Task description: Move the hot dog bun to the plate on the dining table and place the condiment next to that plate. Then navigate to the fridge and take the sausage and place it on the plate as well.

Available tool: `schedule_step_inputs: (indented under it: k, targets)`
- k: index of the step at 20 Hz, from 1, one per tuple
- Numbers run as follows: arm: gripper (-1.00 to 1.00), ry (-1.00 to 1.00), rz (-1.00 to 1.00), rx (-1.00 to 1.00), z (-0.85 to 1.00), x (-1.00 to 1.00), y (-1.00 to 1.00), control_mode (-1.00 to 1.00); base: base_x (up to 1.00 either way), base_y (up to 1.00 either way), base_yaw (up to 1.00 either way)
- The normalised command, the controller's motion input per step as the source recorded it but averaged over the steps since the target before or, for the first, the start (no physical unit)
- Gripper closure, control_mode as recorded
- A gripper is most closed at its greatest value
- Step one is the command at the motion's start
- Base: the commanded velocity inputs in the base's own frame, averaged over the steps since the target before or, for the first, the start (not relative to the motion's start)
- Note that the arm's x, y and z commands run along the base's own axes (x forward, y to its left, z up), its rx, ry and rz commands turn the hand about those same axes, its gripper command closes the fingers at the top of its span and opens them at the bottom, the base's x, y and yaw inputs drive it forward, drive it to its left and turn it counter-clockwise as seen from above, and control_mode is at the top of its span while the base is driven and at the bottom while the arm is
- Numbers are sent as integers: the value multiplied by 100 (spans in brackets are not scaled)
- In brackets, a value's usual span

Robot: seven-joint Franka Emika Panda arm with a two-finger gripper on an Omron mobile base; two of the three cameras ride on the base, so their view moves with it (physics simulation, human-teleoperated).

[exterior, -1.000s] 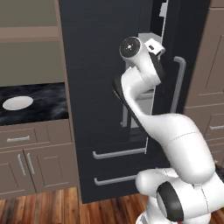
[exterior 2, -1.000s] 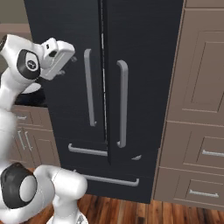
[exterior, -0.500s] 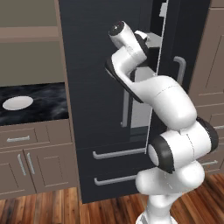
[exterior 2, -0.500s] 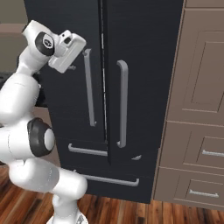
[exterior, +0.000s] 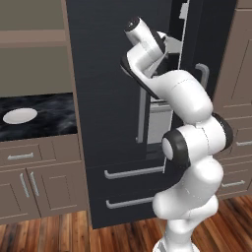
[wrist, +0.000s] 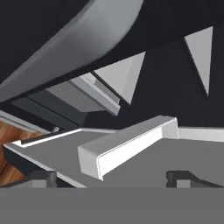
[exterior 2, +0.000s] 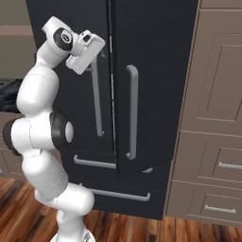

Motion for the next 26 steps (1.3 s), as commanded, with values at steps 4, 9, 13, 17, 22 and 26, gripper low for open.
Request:
schedule_step_inputs:
  k: [4, 9, 13, 17, 22, 26]
  targets:
    - [-100, 4, 0, 0, -11, 21, -50, -100, 0, 0, 0]
    - [-100, 2, 0, 0, -9, 11, -54, -100, 0, 0, 0]
    - [-100, 0, 0, 0, -1, -8, -61, -100, 0, 0, 0]
    - [-100, -1, 0, 0, 0, -25, -66, -100, 0, 0, 0]
    - [-100, -5, 0, 0, 0, -38, -67, -100, 0, 0, 0]
    - [-100, -6, 0, 0, 0, -43, -72, -100, 0, 0, 0]
